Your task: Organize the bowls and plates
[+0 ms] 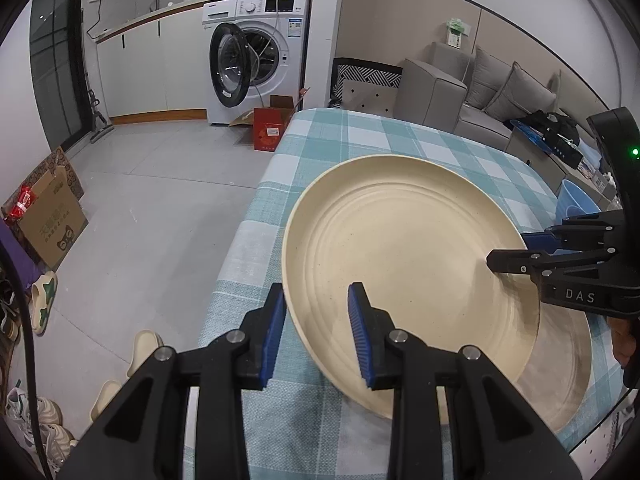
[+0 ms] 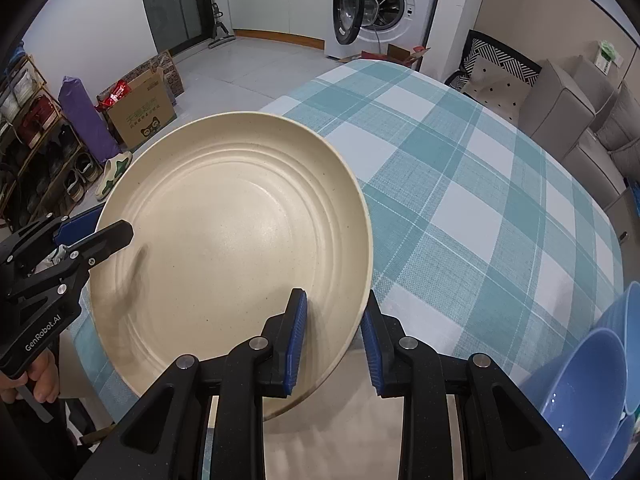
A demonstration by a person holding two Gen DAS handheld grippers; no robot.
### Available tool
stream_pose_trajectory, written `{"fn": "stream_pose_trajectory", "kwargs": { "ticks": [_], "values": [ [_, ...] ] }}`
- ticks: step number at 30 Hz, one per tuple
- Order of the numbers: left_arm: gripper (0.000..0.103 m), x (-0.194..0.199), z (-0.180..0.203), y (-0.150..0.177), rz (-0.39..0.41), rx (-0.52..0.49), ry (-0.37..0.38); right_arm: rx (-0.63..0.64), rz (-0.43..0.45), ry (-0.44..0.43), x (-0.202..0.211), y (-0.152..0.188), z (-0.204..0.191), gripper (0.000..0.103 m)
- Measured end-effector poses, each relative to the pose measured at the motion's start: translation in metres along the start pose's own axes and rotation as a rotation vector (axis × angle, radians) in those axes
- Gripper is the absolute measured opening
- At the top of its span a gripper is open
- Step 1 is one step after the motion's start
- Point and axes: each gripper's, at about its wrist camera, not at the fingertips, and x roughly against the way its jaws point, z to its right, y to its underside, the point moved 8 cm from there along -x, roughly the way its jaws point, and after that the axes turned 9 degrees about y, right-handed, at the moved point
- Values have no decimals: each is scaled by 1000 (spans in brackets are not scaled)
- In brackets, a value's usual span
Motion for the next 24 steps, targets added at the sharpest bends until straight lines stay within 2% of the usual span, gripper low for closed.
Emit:
{"fn": "stream_pose_trajectory", "kwargs": {
  "ticks": [24],
  "values": [
    [30,5,53,8,-27,-90,72,-7,-7,63,30,48,39,27]
  ]
}}
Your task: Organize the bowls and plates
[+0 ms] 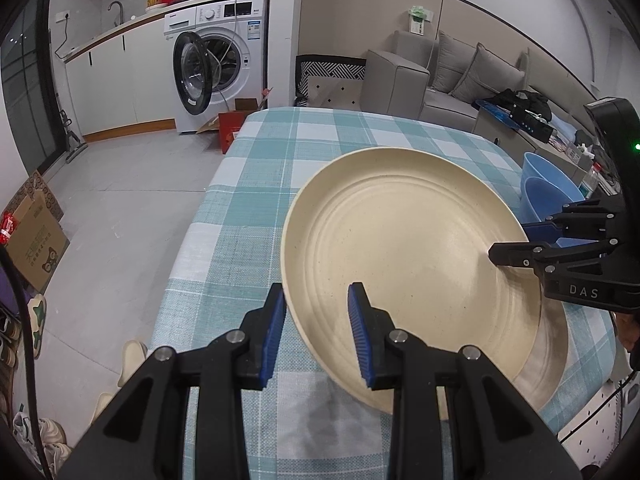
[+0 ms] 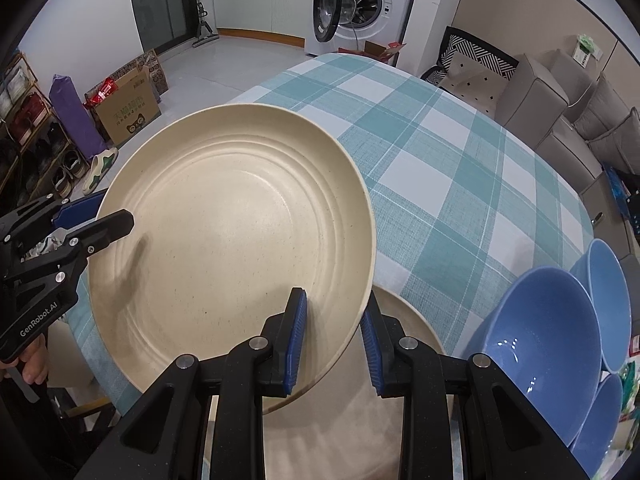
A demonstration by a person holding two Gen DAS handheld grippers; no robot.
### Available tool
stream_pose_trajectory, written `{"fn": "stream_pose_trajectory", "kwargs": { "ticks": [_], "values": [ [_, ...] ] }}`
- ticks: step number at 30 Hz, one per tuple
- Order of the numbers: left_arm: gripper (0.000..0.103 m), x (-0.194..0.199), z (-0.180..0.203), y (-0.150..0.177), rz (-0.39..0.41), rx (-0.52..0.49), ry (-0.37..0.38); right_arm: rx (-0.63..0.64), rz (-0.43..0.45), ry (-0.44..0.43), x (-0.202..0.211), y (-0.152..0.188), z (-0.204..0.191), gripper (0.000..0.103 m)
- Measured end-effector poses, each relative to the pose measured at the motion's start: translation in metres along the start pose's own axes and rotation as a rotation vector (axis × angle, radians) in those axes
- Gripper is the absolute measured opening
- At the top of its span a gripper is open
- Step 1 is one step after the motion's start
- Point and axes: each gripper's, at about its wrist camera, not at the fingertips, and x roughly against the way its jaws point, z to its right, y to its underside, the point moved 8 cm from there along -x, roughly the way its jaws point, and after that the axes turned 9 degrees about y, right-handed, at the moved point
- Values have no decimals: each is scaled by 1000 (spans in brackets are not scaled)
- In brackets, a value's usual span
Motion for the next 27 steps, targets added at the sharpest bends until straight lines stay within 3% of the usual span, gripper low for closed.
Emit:
{"fn": "stream_pose_trajectory", "kwargs": {
  "ticks": [27],
  "values": [
    [30,-14,47,13,-41,-80,46,-46,-22,23,7,57,29,27]
  ]
}}
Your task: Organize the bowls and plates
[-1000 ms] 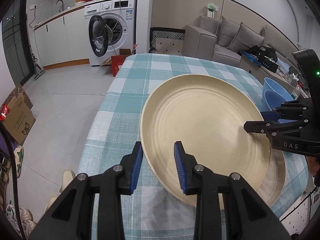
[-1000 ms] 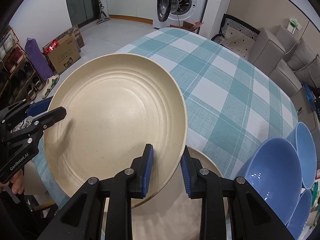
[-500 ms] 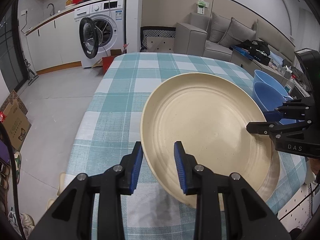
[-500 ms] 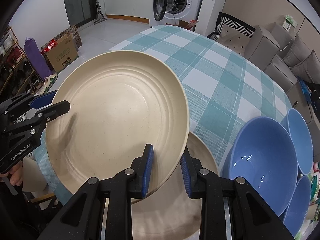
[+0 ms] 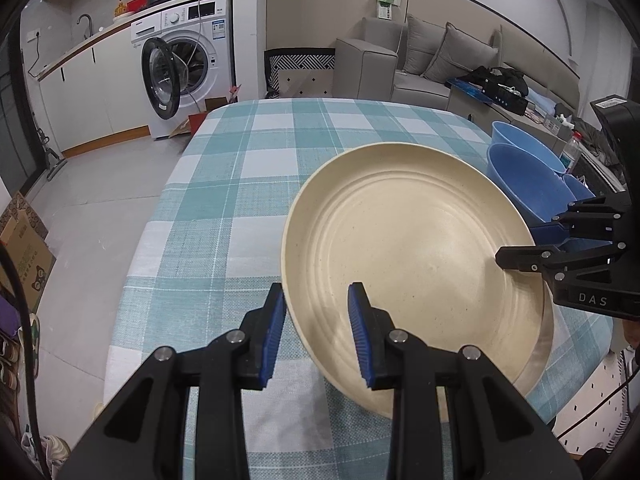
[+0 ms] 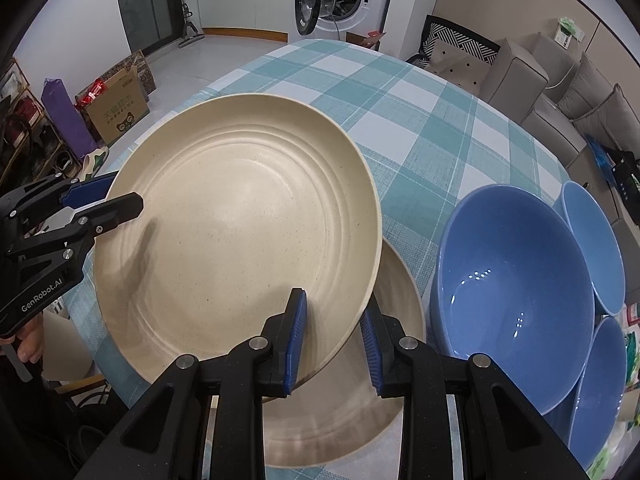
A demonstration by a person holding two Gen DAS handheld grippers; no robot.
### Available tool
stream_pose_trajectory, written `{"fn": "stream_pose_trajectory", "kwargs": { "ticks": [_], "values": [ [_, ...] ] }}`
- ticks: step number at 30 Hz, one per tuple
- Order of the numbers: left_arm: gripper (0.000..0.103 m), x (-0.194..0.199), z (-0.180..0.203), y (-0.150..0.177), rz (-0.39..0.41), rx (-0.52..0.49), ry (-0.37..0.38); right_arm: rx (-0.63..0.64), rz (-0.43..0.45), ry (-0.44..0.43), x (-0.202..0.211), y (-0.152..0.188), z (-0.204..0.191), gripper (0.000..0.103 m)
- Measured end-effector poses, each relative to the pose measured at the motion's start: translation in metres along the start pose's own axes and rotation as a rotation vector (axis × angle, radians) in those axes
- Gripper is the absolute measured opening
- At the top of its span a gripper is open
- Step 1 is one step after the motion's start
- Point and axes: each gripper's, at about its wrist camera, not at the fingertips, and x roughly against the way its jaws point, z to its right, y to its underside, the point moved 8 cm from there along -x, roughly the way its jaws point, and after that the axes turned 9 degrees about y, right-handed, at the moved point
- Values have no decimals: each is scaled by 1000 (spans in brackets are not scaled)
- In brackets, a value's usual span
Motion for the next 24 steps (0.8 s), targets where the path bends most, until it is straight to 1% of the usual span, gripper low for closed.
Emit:
{"fn": "stream_pose_trajectory", "kwargs": {
  "ticks": [8,24],
  "values": [
    [30,-3,7,2,-5,-12,6,-9,-9,1,1,12,2,27],
    [30,-12,34,11,-34,-66,24,-39,-40,28,-4,31,22,27]
  ]
}}
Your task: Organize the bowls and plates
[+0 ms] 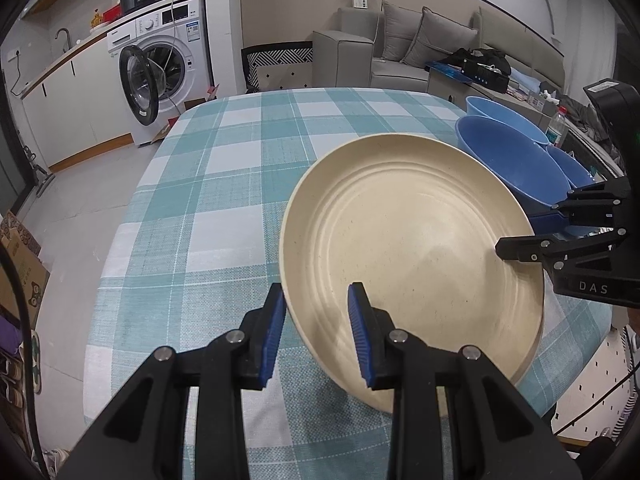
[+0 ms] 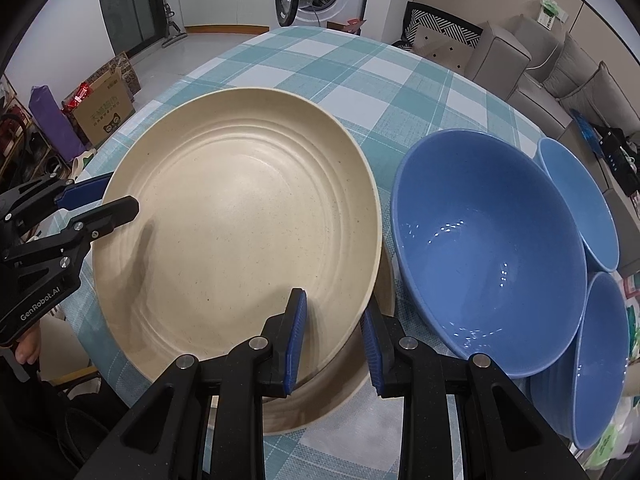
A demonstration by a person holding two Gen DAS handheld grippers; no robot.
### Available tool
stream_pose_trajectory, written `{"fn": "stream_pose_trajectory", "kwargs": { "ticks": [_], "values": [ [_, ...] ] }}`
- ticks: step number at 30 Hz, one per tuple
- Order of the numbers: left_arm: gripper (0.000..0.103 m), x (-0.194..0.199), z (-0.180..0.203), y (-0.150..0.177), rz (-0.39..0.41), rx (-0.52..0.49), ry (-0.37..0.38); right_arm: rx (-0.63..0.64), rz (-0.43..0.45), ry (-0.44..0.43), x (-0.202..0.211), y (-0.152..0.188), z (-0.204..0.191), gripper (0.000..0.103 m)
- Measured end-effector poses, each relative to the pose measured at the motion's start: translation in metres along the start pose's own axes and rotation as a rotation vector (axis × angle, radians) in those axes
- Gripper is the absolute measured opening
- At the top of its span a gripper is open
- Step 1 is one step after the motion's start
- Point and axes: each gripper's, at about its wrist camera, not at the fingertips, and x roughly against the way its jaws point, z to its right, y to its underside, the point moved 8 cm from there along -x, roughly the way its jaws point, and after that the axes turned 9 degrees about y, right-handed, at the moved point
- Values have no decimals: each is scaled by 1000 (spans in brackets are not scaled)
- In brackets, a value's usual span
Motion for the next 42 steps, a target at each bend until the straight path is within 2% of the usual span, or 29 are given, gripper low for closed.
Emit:
{"fn": "stream_pose_trajectory", "kwargs": {
  "ticks": [34,42],
  "values": [
    [30,-12,19,8,-43,-54,2,8,-61,21,-6,23,6,27],
    [30,-16,21,11,-61,-59,9,35,-58,56,-8,23,4,29]
  ]
}}
